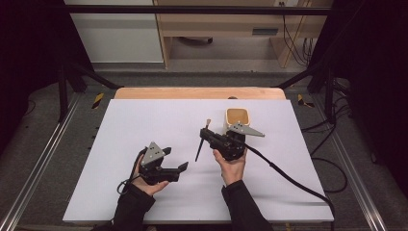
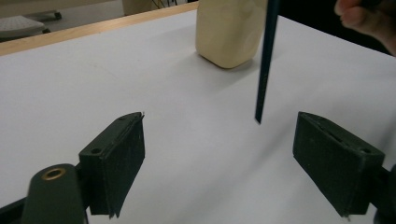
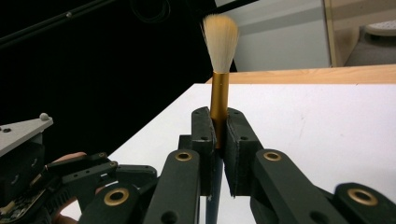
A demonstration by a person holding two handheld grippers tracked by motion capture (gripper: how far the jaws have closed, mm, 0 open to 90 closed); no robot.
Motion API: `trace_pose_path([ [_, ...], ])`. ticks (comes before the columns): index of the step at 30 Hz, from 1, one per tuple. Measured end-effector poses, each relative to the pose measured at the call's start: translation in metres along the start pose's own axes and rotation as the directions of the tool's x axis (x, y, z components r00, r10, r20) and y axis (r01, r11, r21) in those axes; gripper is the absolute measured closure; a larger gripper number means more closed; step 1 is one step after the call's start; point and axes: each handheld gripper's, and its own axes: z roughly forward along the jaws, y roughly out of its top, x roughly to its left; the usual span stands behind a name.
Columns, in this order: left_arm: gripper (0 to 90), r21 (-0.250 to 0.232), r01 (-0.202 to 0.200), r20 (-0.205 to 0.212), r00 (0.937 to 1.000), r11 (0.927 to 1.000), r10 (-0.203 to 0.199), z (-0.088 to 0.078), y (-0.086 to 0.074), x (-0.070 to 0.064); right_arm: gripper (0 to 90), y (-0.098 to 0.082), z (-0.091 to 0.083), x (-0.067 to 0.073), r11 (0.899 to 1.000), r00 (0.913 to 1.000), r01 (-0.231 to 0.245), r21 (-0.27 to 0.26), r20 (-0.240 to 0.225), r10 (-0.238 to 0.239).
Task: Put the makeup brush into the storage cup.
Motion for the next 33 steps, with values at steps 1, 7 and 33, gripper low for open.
trace_pose_path([
  [1,15.3,0.001,0.003,-0.007,1.0000,1.0000,-0.003,-0.002,0.000,0.003,83.9,0.002,-0.001,0.000,1.000,1.0000,0.005,-0.003,0.004,-0.005],
  [7,13.3,0.006,0.014,-0.042,0.9990,0.9999,-0.014,-0.011,-0.002,0.016,83.9,0.012,-0.010,-0.002,0.999,0.9992,0.034,-0.012,0.019,-0.034],
  [33,11.6,0.058,0.043,-0.105,0.9938,0.9974,-0.037,-0.032,-0.013,0.050,83.9,0.063,-0.046,-0.024,0.991,0.9849,0.118,-0.065,0.135,-0.108],
])
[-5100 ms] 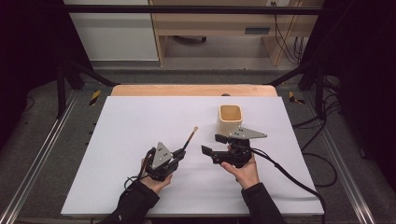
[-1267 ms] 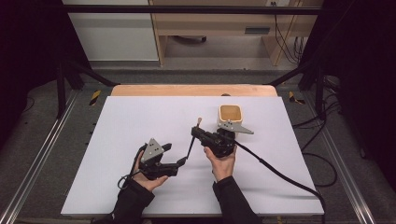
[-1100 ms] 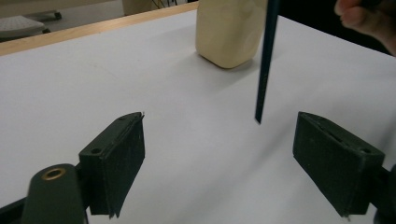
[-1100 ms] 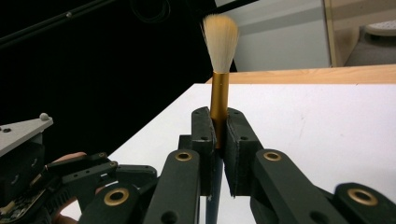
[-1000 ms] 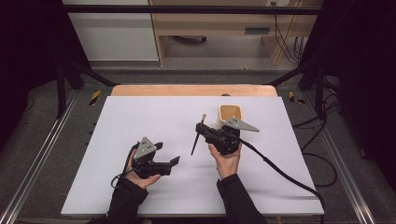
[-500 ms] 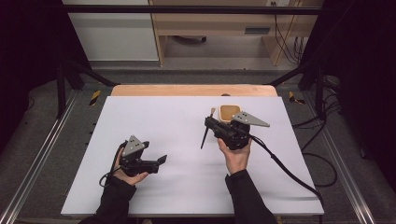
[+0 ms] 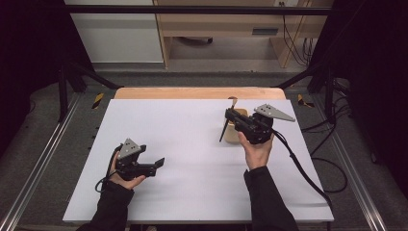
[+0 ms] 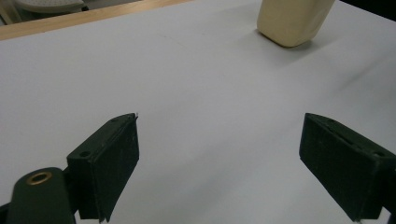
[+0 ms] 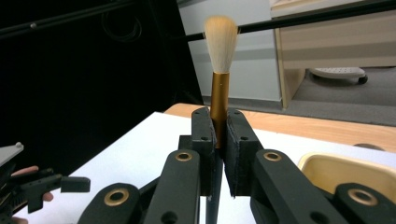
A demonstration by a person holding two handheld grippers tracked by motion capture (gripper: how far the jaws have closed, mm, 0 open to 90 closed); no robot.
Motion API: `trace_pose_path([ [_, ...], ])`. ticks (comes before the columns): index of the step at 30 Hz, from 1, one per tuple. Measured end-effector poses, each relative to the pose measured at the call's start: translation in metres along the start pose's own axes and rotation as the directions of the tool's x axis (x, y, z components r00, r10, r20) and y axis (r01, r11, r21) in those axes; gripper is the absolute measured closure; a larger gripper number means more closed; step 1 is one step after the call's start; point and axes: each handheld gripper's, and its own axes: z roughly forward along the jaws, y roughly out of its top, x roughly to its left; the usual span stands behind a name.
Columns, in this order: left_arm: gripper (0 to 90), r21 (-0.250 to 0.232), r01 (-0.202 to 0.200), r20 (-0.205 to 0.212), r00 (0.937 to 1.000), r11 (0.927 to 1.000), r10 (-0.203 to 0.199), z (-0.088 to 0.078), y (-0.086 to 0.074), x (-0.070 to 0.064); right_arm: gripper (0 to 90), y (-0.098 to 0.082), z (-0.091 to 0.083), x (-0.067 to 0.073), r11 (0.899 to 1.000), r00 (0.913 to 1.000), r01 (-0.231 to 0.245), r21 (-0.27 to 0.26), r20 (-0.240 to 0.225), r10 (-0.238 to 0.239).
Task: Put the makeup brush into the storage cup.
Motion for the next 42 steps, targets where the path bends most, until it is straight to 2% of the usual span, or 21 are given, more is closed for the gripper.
trace_pose_path([
  [16,11.5,0.005,-0.012,-0.003,0.9999,0.9999,0.012,0.000,0.000,0.001,83.8,0.018,0.004,-0.016,1.000,0.9979,0.026,0.011,0.058,-0.027],
  [19,11.5,0.006,-0.012,-0.001,0.9999,0.9999,0.012,0.000,0.000,0.001,83.8,0.021,0.004,-0.017,1.000,0.9978,0.030,0.003,0.059,-0.030],
  [27,11.5,0.006,-0.018,0.003,0.9998,0.9998,0.018,-0.001,0.000,0.001,83.8,0.029,0.008,-0.023,0.999,0.9944,0.045,-0.004,0.096,-0.045],
  [32,11.5,0.006,-0.018,0.001,0.9998,0.9998,0.018,-0.001,0.001,0.002,83.8,0.033,0.008,-0.028,0.999,0.9936,0.035,-0.010,0.108,-0.033],
  [42,11.5,-0.005,-0.025,-0.003,0.9997,0.9997,0.025,-0.006,0.005,0.003,83.8,0.039,0.010,-0.036,0.999,0.9892,0.043,-0.014,0.141,-0.041],
])
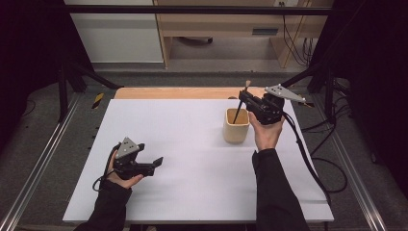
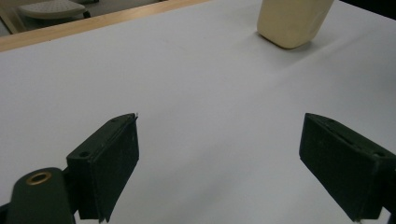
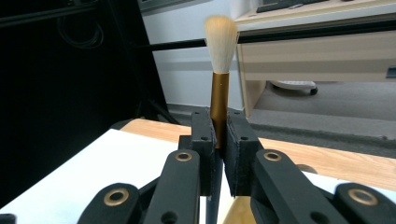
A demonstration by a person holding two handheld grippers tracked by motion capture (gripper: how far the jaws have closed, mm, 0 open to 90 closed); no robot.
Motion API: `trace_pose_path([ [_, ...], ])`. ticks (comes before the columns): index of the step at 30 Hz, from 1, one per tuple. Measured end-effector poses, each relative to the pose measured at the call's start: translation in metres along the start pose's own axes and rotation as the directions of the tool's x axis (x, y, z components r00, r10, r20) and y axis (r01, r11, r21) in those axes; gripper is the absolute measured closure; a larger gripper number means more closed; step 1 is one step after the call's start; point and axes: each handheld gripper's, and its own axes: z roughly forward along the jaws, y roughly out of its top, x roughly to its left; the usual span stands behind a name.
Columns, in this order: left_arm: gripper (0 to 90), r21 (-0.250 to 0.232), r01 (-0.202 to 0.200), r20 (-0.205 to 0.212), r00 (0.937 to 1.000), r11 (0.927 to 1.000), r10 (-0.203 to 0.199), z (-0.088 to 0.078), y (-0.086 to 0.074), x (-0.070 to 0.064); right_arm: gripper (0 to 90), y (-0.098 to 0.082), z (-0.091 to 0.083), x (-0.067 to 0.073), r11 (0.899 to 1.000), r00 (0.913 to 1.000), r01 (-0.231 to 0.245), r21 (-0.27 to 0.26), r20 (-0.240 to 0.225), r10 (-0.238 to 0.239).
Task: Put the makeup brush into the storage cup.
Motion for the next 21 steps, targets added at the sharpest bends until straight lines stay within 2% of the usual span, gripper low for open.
trace_pose_path([
  [14,11.6,0.004,-0.009,-0.009,0.9999,1.0000,0.009,0.000,0.000,0.000,83.8,0.006,0.011,-0.012,1.000,0.9986,0.009,-0.003,0.051,-0.009],
  [21,11.6,0.004,-0.009,-0.008,0.9999,0.9999,0.009,0.000,0.000,0.000,83.8,0.001,0.019,-0.018,1.000,0.9974,-0.011,0.007,0.071,0.011],
])
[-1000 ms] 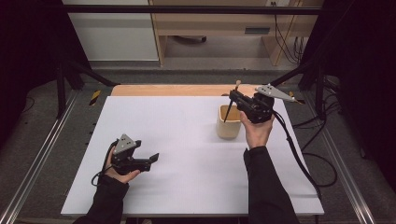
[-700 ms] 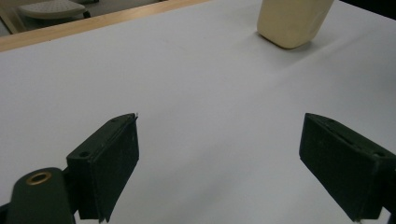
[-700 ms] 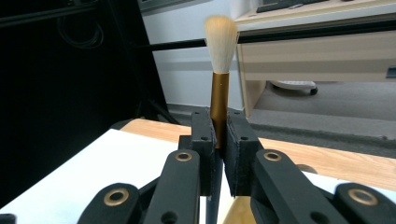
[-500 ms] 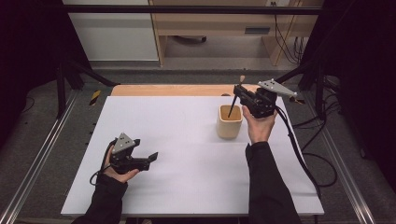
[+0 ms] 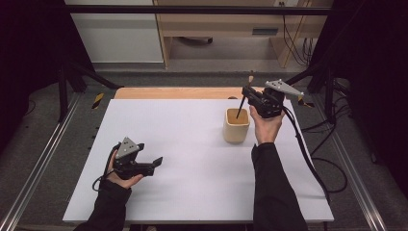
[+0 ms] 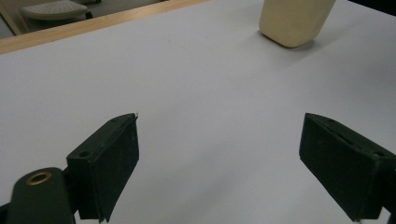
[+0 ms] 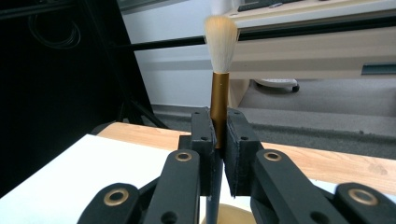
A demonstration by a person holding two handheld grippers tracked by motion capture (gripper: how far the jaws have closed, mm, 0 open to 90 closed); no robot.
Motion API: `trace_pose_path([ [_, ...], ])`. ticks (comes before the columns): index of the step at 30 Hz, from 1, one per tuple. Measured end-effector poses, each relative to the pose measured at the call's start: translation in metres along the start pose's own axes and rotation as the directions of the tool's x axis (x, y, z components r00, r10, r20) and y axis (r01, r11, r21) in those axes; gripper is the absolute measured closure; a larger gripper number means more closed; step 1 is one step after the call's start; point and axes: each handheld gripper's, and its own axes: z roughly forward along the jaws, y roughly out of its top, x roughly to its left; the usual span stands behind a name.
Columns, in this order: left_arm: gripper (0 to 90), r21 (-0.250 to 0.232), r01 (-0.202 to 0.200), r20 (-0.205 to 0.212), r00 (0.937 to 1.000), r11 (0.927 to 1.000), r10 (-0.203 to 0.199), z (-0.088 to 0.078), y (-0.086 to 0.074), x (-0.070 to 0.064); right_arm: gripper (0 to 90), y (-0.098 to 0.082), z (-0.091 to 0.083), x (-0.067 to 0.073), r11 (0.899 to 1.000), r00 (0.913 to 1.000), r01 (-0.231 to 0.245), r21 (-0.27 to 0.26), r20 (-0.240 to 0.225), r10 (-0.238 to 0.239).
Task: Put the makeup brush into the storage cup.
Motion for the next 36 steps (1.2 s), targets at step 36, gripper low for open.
trace_pose_path([
  [36,11.6,0.015,-0.006,-0.002,1.0000,0.9999,0.006,0.002,-0.001,0.000,83.8,-0.039,0.024,-0.019,0.997,0.9977,-0.035,0.073,0.061,0.031],
])
